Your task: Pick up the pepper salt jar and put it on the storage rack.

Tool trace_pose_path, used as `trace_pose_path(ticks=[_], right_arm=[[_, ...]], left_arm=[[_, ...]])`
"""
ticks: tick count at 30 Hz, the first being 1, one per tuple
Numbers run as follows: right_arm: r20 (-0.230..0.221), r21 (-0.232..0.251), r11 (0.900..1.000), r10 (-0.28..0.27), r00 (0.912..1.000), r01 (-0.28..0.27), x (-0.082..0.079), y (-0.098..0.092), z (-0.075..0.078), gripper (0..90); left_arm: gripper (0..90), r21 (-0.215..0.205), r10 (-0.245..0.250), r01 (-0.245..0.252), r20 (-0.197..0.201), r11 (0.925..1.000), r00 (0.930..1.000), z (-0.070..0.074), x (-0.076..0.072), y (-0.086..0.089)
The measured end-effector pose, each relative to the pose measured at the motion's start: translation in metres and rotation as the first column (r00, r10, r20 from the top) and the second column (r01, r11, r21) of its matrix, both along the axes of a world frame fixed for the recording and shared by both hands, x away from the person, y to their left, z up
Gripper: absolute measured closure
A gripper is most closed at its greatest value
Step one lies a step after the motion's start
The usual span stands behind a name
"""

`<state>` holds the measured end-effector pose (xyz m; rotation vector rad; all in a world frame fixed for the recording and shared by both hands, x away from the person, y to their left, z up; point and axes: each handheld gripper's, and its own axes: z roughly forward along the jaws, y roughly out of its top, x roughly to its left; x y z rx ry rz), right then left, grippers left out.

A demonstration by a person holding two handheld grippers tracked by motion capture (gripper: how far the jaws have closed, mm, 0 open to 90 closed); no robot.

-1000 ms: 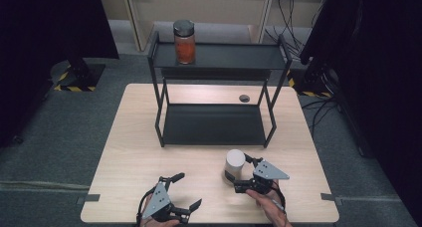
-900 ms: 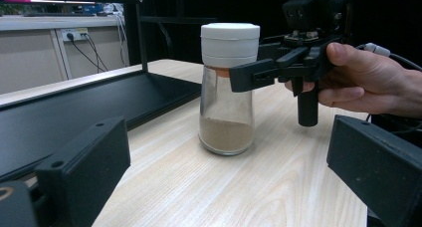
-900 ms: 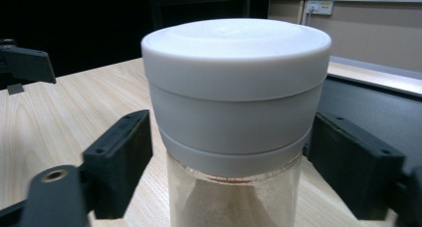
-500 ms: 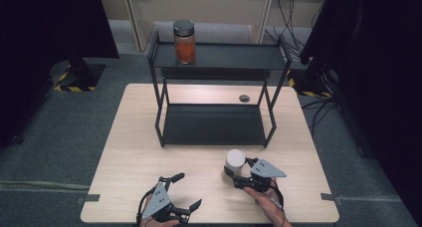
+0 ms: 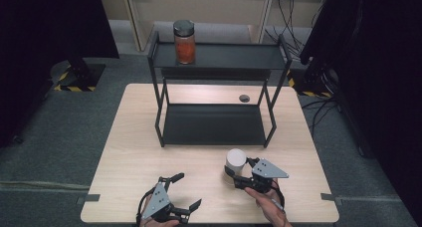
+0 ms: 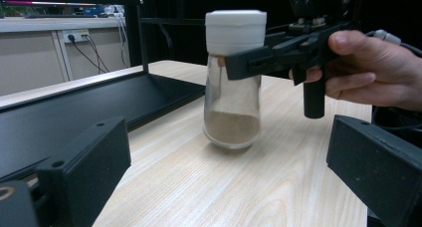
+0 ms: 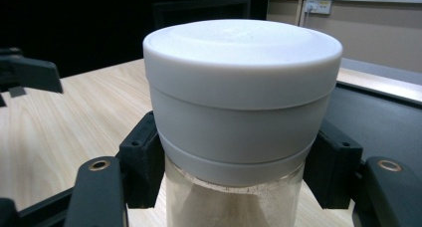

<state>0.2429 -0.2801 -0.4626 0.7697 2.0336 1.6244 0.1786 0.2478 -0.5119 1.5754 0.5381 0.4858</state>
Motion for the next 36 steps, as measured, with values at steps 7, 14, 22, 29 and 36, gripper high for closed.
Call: trace_pose_path(ticks=[7,14,22,29,36], right_arm=[[0.003,0.015,1.000,0.005,1.0000,-0.005,0.001,-0.002,0.014,35.2],[0.019,0.015,1.000,0.000,0.9998,0.000,0.004,-0.002,0.024,35.4],[0.022,0.018,1.000,0.014,0.9997,-0.015,0.006,-0.001,0.037,35.4],[0.035,0.021,1.000,0.018,0.9992,-0.018,0.007,0.000,0.049,35.5],[0.044,0.024,0.999,0.021,0.9988,-0.022,0.011,0.000,0.062,35.5]], left_arm=[[3.3,0.001,0.002,-0.002,0.001,1.0000,1.0000,0.000,0.000,0.000],[3.3,0.003,0.006,-0.006,0.000,1.0000,1.0000,0.000,0.000,0.000],[3.3,0.003,0.008,-0.008,0.001,1.0000,1.0000,0.000,-0.001,0.000],[3.3,0.002,0.010,-0.010,-0.001,1.0000,1.0000,-0.001,-0.001,0.000],[3.3,-0.003,0.012,-0.012,-0.003,0.9999,0.9999,-0.001,-0.001,0.000]])
